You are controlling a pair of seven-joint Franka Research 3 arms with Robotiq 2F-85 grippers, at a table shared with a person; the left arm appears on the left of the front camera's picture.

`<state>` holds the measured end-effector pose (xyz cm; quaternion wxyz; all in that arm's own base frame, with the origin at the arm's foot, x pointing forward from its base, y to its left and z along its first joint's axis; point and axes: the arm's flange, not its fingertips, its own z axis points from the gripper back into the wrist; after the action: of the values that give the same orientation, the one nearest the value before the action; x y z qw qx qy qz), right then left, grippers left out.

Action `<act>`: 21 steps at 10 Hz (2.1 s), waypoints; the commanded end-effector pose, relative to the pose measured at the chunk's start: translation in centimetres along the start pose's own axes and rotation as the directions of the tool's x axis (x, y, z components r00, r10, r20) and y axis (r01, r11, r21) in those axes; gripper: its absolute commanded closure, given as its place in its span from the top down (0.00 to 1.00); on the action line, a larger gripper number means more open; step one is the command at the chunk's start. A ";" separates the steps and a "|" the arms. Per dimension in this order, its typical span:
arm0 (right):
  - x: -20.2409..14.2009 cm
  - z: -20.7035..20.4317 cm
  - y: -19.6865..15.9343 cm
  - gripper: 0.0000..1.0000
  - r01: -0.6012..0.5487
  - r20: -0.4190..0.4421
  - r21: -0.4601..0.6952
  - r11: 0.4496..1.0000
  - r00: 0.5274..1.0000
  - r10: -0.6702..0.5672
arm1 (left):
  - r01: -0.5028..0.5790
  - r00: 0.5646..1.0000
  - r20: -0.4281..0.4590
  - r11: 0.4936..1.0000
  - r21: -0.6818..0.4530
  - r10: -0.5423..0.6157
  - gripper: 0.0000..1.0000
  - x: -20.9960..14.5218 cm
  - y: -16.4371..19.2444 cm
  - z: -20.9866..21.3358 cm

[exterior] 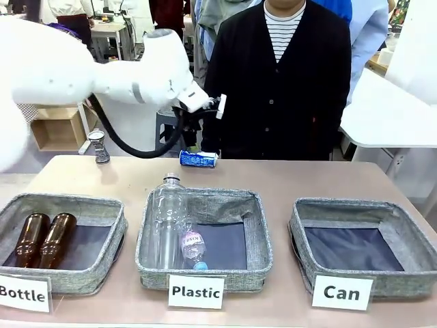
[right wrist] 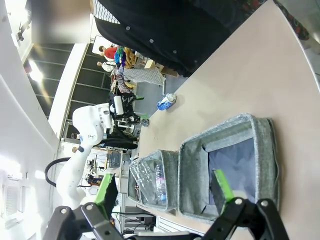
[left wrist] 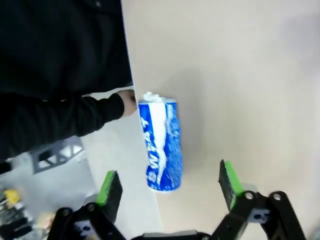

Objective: Sort the can waste into the basket.
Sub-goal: Pick up the can waste from the table and place it in the right Fabric basket.

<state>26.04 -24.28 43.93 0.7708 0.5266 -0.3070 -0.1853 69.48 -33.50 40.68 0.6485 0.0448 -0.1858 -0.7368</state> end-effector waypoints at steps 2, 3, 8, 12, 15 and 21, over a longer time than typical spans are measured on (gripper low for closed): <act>0.2 -0.1 0.0 1.00 -0.025 0.017 0.022 0.999 1.000 0.025 | -0.024 0.997 -0.077 1.000 0.012 0.025 1.00 1.2 2.6 -2.9; 0.2 -0.1 0.0 1.00 -0.025 0.017 0.022 0.999 1.000 0.025 | -0.038 0.995 -0.087 0.999 0.000 0.038 1.00 0.9 3.1 -3.5; 0.2 -0.1 0.0 1.00 -0.025 0.017 0.022 0.999 1.000 0.025 | -0.093 0.995 -0.043 0.962 -0.256 0.085 1.00 -1.7 6.6 -7.9; 0.2 -0.1 0.0 1.00 -0.025 0.017 0.022 0.999 1.000 0.025 | -0.114 0.993 -0.026 0.932 -0.344 0.112 1.00 -3.1 6.8 -10.8; 0.2 -0.1 0.0 1.00 -0.025 0.017 0.022 0.999 1.000 0.025 | -0.118 0.993 -0.042 0.932 -0.344 0.110 0.90 -3.0 6.4 -11.5; 0.2 -0.1 0.0 1.00 -0.025 0.017 0.022 0.999 1.000 0.025 | -0.090 0.996 -0.040 0.944 -0.317 0.081 0.83 -1.9 5.5 -12.9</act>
<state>26.04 -24.28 43.91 0.7708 0.5267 -0.3068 -0.1853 74.40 -32.58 31.11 0.6878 -0.0589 -0.0754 -0.7196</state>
